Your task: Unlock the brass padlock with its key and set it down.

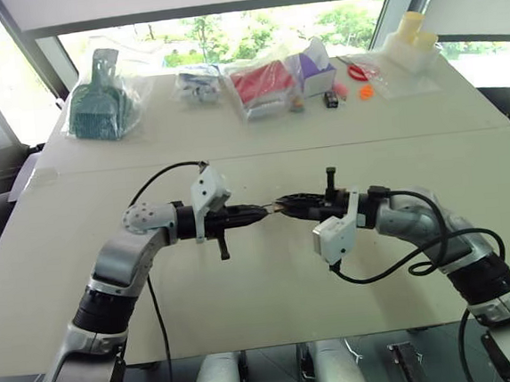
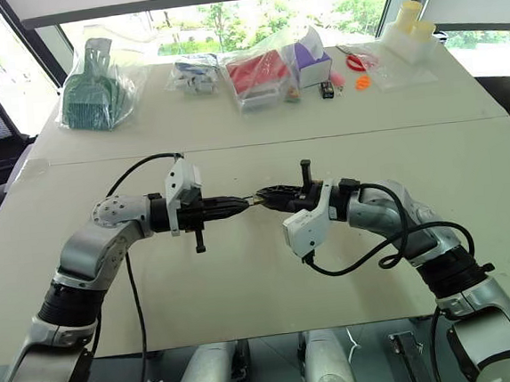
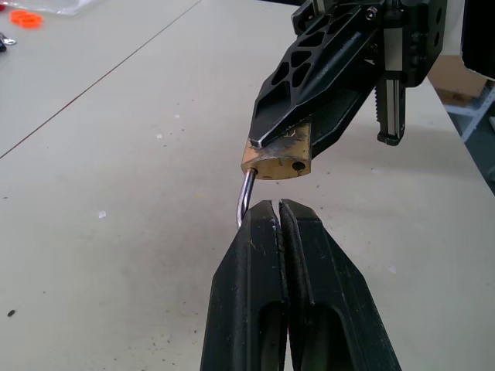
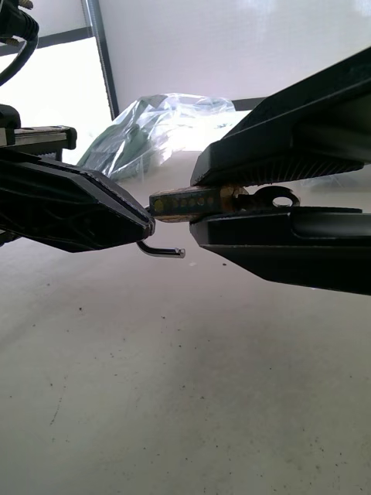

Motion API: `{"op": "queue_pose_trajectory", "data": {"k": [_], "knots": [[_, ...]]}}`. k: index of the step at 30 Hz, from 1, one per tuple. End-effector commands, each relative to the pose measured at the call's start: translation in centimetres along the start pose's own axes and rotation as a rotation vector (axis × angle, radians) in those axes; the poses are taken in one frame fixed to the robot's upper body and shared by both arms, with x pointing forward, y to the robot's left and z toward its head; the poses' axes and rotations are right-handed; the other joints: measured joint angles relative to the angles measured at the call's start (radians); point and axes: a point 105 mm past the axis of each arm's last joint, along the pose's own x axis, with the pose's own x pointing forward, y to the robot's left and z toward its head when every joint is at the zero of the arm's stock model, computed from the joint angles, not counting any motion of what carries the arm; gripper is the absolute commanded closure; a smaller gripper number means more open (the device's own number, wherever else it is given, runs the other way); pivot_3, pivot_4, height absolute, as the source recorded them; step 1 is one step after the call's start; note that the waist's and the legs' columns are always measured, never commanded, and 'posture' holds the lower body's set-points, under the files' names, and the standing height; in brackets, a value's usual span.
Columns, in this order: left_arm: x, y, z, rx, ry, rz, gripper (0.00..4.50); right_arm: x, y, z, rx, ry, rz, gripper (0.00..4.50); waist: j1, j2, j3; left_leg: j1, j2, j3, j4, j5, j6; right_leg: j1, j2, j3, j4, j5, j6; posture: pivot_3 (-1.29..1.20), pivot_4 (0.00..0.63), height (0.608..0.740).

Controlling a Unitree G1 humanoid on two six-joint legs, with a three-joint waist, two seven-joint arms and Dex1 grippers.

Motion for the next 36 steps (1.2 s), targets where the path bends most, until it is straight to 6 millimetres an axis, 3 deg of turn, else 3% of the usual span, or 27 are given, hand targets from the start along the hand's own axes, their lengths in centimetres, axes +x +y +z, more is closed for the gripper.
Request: {"op": "queue_pose_trajectory", "data": {"k": [1,6,23,28,36], "knots": [[0.2,0.5,0.1,0.043,-0.004,0.038,4.42,-0.2,-1.7,0.7,-0.029,-0.029,-0.051,4.5,0.0,0.0,0.0,0.0,0.0,0.0,0.0,0.0,0.0,0.0,0.0,0.0,0.0,0.0,0.0,0.0,0.15,0.74],[0.3,1.2,0.1,0.058,-0.019,0.093,4.42,-0.2,-1.6,0.8,-0.026,-0.029,-0.049,4.5,0.0,0.0,0.0,0.0,0.0,0.0,0.0,0.0,0.0,0.0,0.0,0.0,0.0,0.0,0.0,0.0,0.15,0.74],[0.2,1.1,-1.0,0.07,0.006,0.129,4.42,-0.1,-1.5,0.3,-0.009,-0.019,-0.04,4.5,0.0,0.0,0.0,0.0,0.0,0.0,0.0,0.0,0.0,0.0,0.0,0.0,0.0,0.0,0.0,0.0,0.15,0.74],[-0.7,0.9,-0.8,0.059,0.003,0.149,4.42,0.1,-1.0,-2.1,-0.022,0.094,-0.03,4.5,-0.001,0.0,0.0,0.0,0.0,0.0,0.0,0.0,0.0,0.0,0.0,0.0,0.0,0.0,0.0,0.0,0.15,0.74],[-1.2,-1.1,-1.2,0.034,0.014,0.14,4.42,2.0,2.1,-4.9,0.051,0.205,0.036,4.5,-0.001,0.0,0.0,0.0,0.0,0.0,0.0,0.0,0.0,0.0,0.0,0.0,0.0,0.0,0.0,0.0,0.15,0.74]]}}
